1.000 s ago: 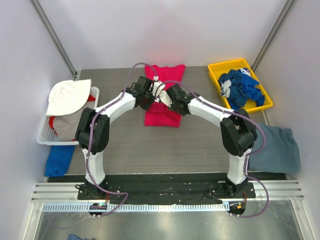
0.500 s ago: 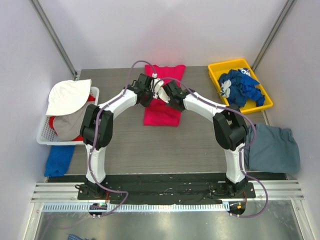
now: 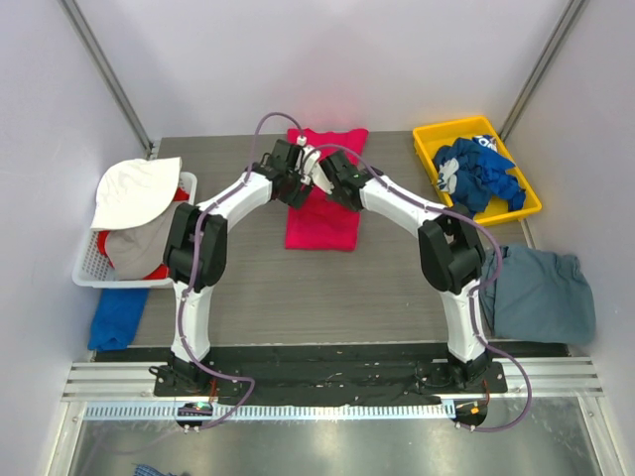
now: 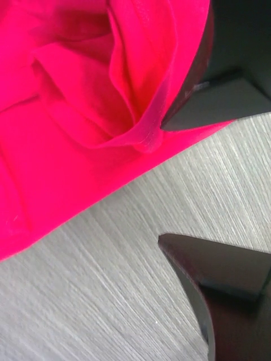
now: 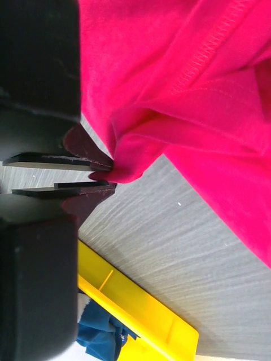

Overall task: Fold and stack the t-shirts
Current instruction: Fold the tshirt

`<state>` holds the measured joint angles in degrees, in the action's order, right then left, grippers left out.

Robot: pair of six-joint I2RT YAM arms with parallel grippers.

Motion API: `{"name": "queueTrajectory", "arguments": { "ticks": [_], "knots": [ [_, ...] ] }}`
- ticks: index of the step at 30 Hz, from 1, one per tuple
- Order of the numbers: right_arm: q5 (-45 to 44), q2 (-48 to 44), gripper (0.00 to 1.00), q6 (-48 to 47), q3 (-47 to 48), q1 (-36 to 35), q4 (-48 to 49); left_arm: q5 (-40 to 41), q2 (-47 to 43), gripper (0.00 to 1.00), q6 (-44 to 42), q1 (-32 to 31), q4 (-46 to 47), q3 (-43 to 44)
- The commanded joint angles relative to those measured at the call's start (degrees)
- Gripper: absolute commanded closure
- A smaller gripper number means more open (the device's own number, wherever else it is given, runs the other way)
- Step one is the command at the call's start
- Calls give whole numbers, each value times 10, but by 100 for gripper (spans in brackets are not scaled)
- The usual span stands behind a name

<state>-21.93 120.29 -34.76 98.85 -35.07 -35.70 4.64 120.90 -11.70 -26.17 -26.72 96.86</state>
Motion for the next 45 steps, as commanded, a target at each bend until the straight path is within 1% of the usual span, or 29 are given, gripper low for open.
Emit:
{"name": "queueTrajectory", "arguments": {
  "ticks": [1,2,3,4,5,6,7,9,10,12,14,17,18,20,21,24,27,37,43,45],
  "knots": [
    [15,11,79,18,92,-16,144,-61,-8,19,-45,-53,-9,2],
    [15,13,78,19,97,-17,144,-56,-11,18,-43,-54,1,-4],
    [15,16,78,22,103,-17,144,-52,-14,14,-43,-54,5,-7],
    [18,19,73,22,114,-17,144,-35,-16,12,-41,-53,10,-10],
    [18,23,72,24,119,-16,143,-32,-21,11,-40,-53,14,-14],
    [18,26,70,25,124,-17,144,-19,-24,7,-41,-53,18,-18],
    [18,28,66,27,134,-16,144,-14,-27,4,-39,-53,25,-22],
    [17,35,62,29,149,-16,146,4,-37,0,-39,-53,44,-35],
    [17,37,57,29,152,-17,146,11,-41,0,-39,-52,51,-39],
    [14,40,56,29,158,-16,153,23,-51,0,-38,-53,69,-48],
    [15,38,54,36,158,-12,170,53,-54,0,-33,-51,94,-58],
    [16,26,49,47,150,-11,172,74,-62,0,-32,-49,109,-64],
    [19,10,44,49,128,-11,172,74,-70,0,-31,-49,111,-66],
    [27,-7,42,51,101,-11,173,74,-77,0,-31,-49,112,-71],
    [29,-24,40,52,69,-11,178,74,-81,0,-33,-49,112,-73],
    [34,-39,39,51,16,-10,194,79,-85,0,-36,-49,112,-78],
    [47,-48,39,58,-5,-11,202,86,-87,0,-41,-48,116,-84],
    [82,-29,42,75,4,-11,186,95,-81,0,-46,-31,126,-88],
    [95,-18,43,81,0,-11,185,104,-73,0,-40,-4,142,-84],
    [101,-21,44,87,-1,-13,185,98,-73,0,-31,15,142,-79]
  ]
}}
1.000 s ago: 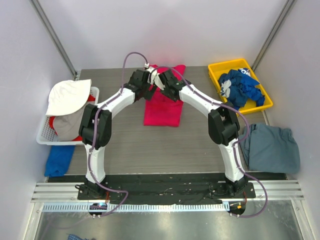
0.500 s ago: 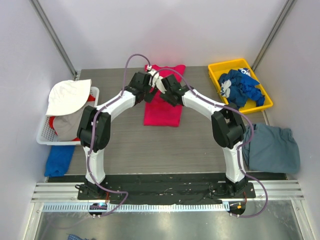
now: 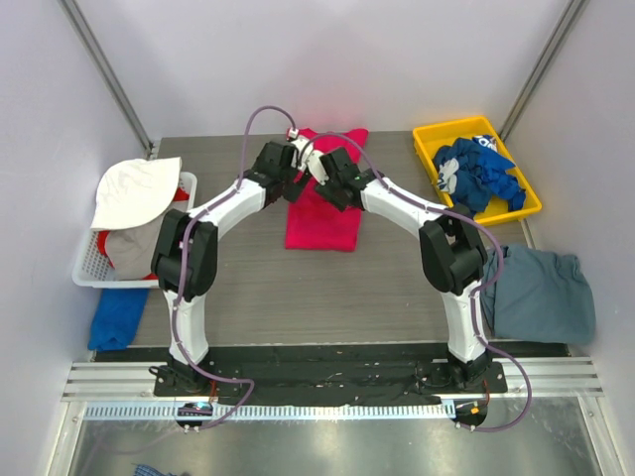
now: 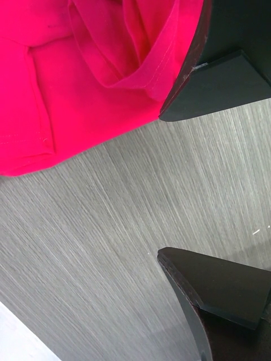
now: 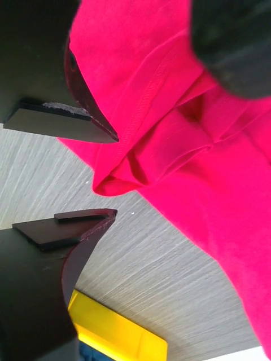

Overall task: Fold and stack the t-shirts
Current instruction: Fold the tshirt

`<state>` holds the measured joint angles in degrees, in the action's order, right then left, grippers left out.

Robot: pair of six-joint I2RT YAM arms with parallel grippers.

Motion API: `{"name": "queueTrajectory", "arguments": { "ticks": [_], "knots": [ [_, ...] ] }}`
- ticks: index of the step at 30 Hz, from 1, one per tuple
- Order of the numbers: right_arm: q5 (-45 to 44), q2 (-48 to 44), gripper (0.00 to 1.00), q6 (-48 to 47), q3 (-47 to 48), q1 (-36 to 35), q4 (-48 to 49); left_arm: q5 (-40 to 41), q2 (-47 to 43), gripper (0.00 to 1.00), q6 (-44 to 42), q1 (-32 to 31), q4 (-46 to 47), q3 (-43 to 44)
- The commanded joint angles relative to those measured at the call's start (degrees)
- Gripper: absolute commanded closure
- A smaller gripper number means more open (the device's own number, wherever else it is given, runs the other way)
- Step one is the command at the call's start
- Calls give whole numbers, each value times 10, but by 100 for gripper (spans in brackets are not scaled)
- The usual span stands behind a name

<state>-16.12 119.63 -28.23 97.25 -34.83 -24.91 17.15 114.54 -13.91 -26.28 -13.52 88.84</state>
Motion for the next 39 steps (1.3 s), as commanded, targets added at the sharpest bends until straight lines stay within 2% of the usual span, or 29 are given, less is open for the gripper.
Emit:
{"name": "queueTrajectory", "arguments": {
  "ticks": [1,14,33,36,39],
  "knots": [
    [44,-16,44,24,14,-15,78,-29,-11,0,-5,22,13,4],
    [52,-29,45,27,-35,-21,82,-60,-31,0,23,114,34,8],
    [59,-28,45,32,-46,-31,81,-67,-28,0,23,124,35,1],
    [53,-18,47,29,-41,-31,83,-68,-29,0,22,123,35,0],
    [49,-2,53,27,-29,-32,85,-68,-28,0,22,125,36,-2]
  ]
}}
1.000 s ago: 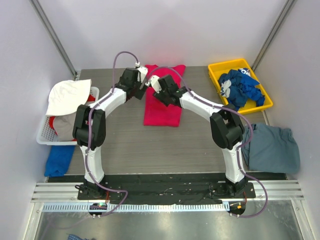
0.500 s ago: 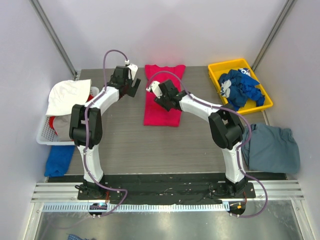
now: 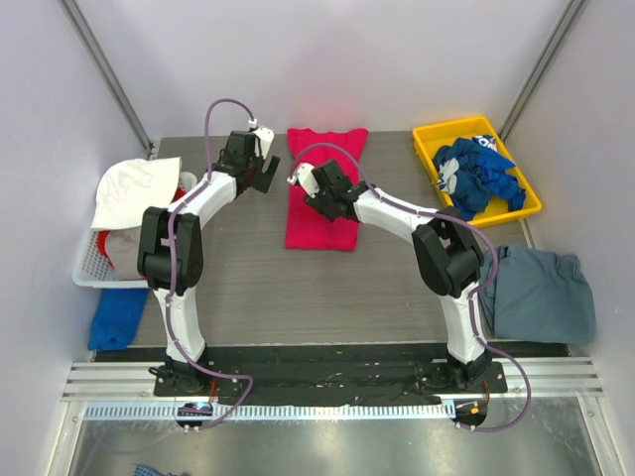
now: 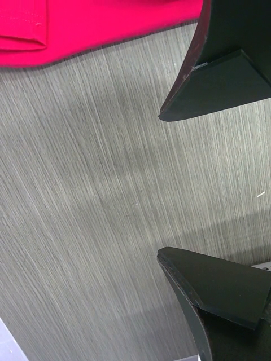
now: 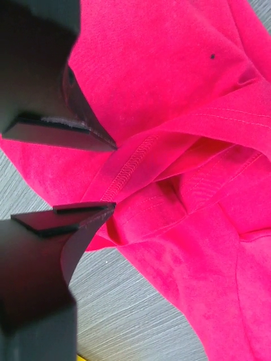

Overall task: Fold and stack the t-shirts
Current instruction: Fold the tshirt

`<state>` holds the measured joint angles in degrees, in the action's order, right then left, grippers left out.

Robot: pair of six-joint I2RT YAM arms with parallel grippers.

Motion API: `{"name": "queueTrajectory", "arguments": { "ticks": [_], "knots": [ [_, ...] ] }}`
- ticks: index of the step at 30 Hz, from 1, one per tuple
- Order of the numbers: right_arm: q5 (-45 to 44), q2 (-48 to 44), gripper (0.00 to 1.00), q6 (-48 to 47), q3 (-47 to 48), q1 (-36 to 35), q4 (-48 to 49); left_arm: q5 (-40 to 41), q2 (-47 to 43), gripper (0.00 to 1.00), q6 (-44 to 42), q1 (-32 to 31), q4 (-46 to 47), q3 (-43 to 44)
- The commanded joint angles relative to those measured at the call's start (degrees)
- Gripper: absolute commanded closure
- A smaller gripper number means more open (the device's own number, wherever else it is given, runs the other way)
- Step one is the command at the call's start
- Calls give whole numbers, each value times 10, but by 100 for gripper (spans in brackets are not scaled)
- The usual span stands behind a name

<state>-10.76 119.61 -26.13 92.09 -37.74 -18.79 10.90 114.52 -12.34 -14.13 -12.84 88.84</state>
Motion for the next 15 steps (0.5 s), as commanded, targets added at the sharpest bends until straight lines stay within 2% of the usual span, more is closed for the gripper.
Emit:
{"name": "queueTrajectory", "arguments": {
  "ticks": [1,4,9,15],
  "knots": [
    [-6,1,56,3,26,-3,24,-6,-29,0,7,2,30,-4],
    [-7,14,60,3,41,-2,24,-5,-31,0,5,4,34,-11],
    [-2,20,60,6,48,-2,19,-5,-34,0,3,6,37,-16],
    [4,5,55,12,39,-5,16,-6,-36,0,0,9,38,-17]
  ]
}}
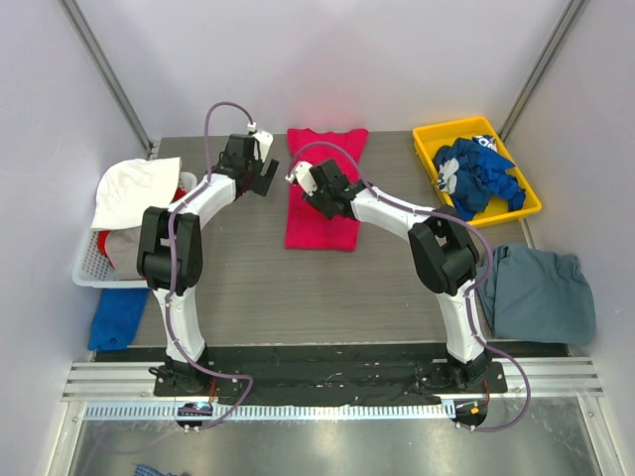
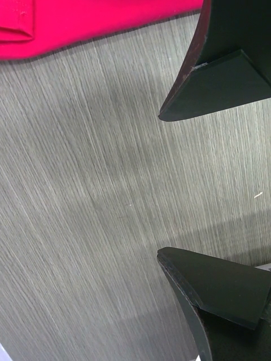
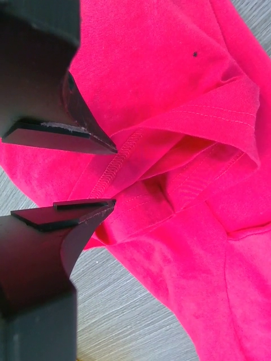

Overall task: Fold and stack the t-shirts
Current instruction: Fold the tshirt

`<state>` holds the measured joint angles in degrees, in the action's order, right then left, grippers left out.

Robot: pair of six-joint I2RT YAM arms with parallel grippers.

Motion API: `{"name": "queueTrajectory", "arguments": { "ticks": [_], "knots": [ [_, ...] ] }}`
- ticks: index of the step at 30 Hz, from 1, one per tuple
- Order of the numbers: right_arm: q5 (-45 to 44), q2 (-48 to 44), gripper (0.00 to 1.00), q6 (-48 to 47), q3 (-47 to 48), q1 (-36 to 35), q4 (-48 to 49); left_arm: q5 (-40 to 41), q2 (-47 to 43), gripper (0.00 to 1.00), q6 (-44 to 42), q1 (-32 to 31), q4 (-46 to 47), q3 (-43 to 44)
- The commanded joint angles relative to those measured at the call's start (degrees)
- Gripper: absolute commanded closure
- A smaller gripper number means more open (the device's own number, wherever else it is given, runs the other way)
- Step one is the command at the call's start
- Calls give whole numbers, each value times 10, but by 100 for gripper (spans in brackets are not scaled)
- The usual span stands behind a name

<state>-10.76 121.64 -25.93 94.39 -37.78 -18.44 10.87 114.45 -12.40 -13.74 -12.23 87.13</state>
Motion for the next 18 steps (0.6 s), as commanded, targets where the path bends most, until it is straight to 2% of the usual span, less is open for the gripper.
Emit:
{"name": "queueTrajectory", "arguments": {
  "ticks": [1,18],
  "knots": [
    [4,-19,54,11,12,-5,13,-6,-34,0,1,6,32,1],
    [4,-52,53,9,-8,-25,13,-8,-30,0,2,6,34,-6]
  ]
}}
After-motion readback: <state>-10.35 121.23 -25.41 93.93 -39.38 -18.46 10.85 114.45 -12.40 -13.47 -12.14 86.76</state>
